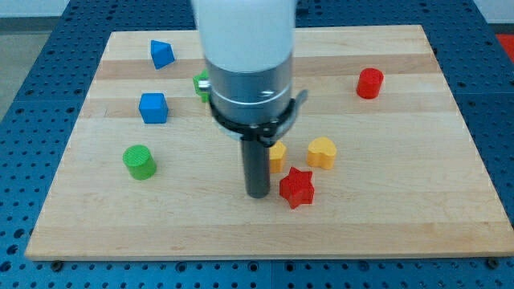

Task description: Move the red star diagonally bottom right to the yellow heart

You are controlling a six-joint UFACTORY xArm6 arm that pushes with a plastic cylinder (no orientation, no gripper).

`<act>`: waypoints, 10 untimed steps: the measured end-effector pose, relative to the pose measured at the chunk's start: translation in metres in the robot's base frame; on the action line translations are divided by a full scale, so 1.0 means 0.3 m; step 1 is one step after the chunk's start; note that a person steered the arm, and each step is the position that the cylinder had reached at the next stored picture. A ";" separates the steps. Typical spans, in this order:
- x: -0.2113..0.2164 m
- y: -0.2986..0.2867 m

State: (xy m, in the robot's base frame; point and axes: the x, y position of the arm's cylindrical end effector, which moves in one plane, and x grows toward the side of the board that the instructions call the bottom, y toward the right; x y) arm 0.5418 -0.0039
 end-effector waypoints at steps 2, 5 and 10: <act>0.029 0.217; 0.098 0.336; -0.004 0.226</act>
State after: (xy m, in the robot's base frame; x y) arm 0.5406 0.0639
